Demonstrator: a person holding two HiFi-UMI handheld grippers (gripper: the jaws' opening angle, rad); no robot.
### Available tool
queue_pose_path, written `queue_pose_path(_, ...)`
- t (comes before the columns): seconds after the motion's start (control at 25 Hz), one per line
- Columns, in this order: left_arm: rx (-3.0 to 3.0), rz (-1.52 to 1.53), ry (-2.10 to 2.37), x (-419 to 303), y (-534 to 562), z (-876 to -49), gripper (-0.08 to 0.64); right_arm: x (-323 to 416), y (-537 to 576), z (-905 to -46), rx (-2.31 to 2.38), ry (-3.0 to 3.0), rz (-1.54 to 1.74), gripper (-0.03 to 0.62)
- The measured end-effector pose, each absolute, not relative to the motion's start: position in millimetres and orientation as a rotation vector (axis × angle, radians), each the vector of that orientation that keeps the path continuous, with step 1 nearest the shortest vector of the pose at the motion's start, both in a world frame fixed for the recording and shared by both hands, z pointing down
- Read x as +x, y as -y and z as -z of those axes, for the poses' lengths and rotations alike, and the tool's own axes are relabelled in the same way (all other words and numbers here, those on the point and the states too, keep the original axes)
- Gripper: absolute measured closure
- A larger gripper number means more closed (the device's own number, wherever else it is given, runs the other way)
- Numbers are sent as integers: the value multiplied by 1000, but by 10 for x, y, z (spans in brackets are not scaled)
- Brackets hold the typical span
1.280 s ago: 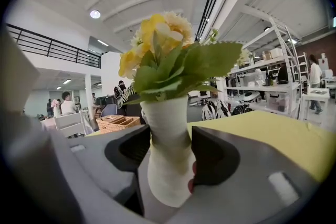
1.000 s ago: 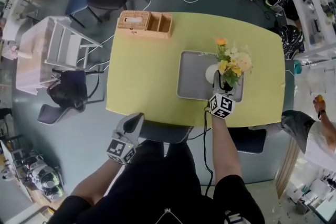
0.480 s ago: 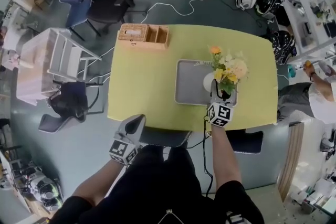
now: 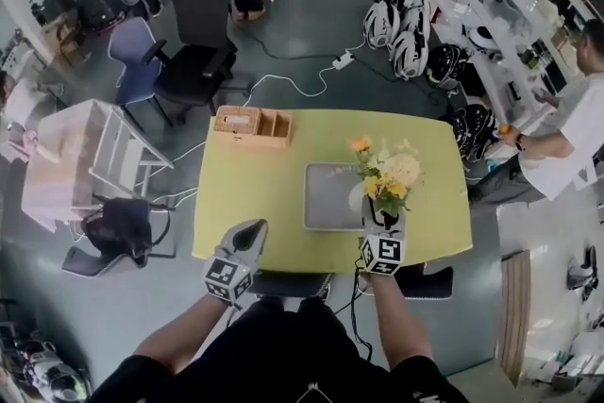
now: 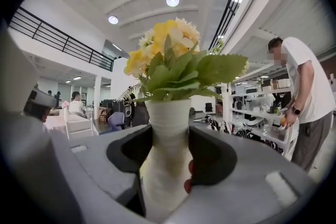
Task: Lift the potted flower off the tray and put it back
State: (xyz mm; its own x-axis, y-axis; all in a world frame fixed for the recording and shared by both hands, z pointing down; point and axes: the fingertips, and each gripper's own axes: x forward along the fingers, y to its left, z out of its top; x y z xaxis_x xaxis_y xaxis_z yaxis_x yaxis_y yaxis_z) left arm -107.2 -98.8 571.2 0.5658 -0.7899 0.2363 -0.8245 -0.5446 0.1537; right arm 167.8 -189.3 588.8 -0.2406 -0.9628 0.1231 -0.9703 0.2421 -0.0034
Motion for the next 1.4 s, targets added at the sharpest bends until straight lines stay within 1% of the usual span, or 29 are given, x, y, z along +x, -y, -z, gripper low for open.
queue_pose_path(0.24, 2598, -121, 1347, -1063, 1106, -5434, 554, 1373, 1464, -5316, 1828, 2480, -102, 373)
queue_pose_path(0.52, 2610, -22, 1362, -1118, 1149, -5257, 554, 1007, 1030, -4893, 1772, 2576, -68, 373)
queue_pose_path(0.8, 2593, 16, 1332, -1187, 1097, -5239, 554, 791, 812, -4859, 1707, 2597, -45, 373)
queue_pose_path(1.4, 2635, -34, 1333, -1277, 1029, -5240, 554, 615, 745, -4809, 1704, 2615, -52, 373)
